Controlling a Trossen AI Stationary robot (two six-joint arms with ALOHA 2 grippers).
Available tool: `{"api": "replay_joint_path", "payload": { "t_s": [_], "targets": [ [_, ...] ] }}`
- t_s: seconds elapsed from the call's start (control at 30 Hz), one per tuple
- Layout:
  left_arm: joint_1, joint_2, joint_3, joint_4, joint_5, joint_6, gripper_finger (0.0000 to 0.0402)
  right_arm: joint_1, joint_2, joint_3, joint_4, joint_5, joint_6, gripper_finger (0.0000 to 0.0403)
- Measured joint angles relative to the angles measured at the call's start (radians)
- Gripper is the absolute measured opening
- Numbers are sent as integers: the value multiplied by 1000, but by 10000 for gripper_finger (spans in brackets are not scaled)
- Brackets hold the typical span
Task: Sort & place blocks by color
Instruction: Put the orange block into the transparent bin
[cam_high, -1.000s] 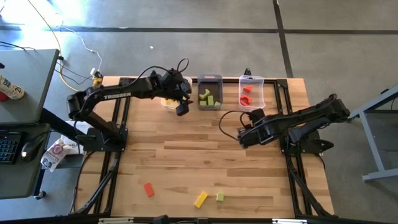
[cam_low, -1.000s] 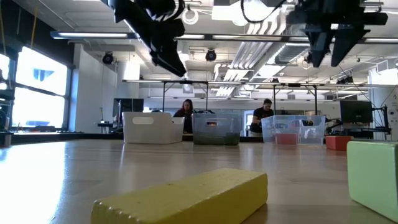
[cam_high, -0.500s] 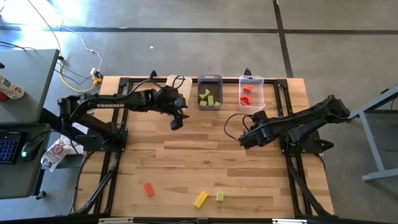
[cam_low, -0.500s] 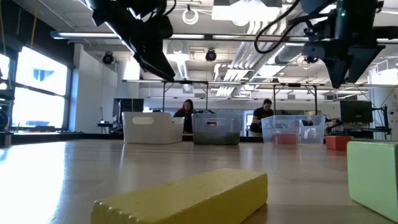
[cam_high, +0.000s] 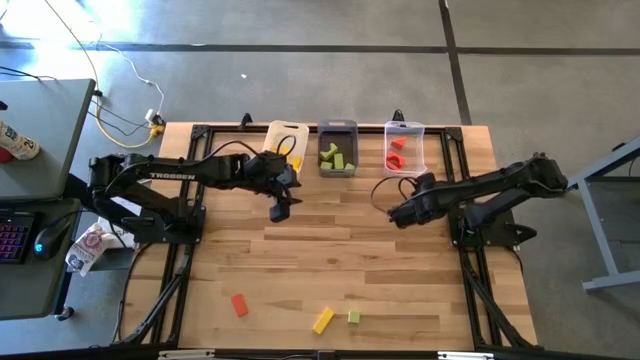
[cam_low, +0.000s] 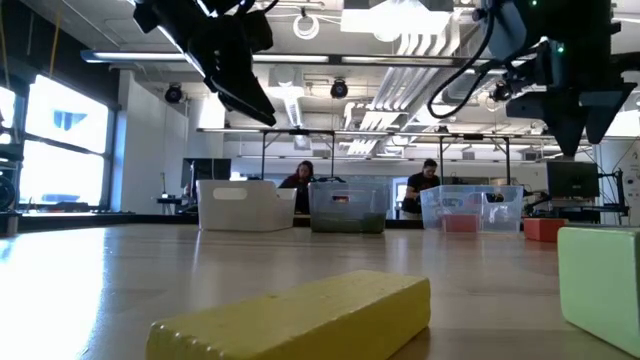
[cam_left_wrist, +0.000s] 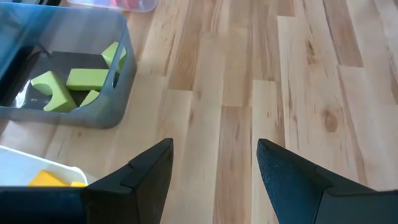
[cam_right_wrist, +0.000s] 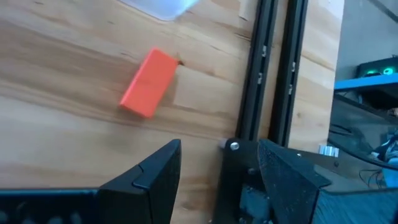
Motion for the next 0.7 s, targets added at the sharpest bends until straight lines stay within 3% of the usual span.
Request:
{"api": "replay_joint_path", "payload": {
  "t_s": [0.37,0.7],
  "targets": [
    [-2,0,0,-2,-7,-1,219,-112,-160,-73,119,-20,-88,201],
    [-2,1,0,-2,-7,-1,219,-135,-174,-73,293,-108,-124,201]
  ]
}}
